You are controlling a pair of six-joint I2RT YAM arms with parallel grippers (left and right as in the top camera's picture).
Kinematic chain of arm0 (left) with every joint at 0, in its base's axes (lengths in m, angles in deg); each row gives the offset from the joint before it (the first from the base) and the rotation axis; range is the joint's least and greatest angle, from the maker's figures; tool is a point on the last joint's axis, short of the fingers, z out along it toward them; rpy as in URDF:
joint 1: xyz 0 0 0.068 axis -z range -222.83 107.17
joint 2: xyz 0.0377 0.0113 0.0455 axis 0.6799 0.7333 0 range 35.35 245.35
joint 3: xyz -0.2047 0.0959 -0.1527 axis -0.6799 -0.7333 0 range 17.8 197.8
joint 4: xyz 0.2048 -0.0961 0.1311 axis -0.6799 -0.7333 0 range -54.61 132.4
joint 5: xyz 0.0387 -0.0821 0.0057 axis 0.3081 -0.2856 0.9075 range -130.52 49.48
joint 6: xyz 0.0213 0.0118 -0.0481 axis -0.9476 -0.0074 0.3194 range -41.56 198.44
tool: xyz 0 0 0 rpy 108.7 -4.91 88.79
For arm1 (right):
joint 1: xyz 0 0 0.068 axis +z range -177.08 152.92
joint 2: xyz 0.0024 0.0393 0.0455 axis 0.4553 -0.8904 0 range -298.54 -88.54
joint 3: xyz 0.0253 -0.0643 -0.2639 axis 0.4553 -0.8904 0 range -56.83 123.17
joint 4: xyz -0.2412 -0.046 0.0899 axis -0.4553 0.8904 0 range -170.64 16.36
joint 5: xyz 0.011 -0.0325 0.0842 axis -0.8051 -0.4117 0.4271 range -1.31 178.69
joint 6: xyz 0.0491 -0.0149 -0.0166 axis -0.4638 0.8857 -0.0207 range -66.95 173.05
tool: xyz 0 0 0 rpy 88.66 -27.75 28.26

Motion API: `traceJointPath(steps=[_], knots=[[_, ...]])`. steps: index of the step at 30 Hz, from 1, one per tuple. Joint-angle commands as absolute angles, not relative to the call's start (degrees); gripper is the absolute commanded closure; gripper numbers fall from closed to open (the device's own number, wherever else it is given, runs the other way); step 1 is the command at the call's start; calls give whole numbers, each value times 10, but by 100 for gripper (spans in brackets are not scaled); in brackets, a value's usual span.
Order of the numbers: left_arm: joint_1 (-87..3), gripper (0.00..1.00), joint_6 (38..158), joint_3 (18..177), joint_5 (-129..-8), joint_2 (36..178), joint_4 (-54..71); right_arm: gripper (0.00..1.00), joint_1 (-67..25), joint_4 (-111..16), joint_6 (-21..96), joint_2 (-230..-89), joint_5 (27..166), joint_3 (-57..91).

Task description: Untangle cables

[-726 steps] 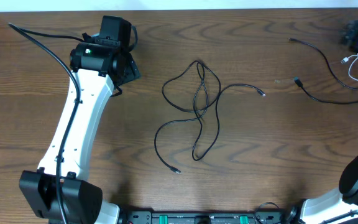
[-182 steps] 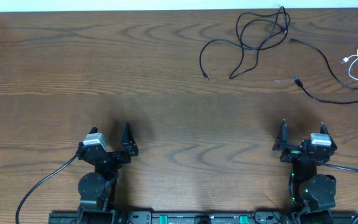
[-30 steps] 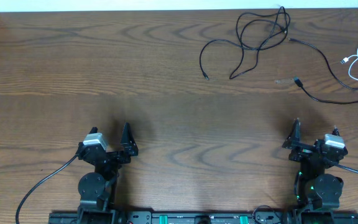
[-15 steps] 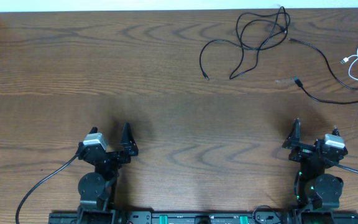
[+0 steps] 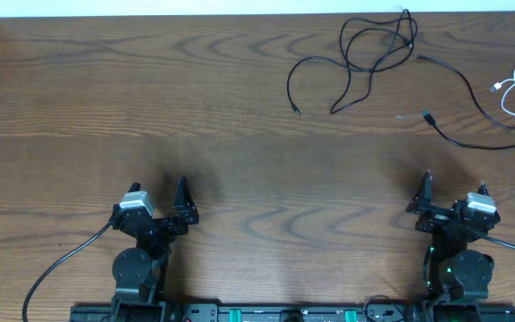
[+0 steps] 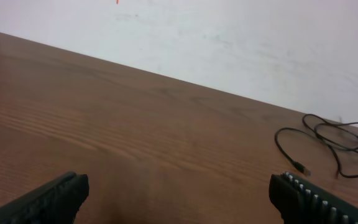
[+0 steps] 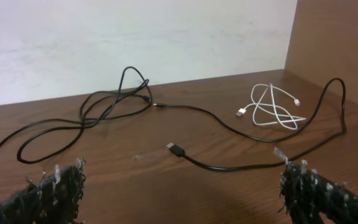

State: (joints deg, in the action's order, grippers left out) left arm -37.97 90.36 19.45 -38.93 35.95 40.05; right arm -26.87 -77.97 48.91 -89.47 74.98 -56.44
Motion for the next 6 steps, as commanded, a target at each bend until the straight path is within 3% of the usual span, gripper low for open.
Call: traceJointPath(steps=[1, 6], knots=[[-383, 2, 896, 180, -388, 356, 382, 1, -274, -778, 482, -889, 749, -565], [-383, 2, 896, 180, -388, 356, 382, 1, -274, -778, 482, -889, 749, -565]])
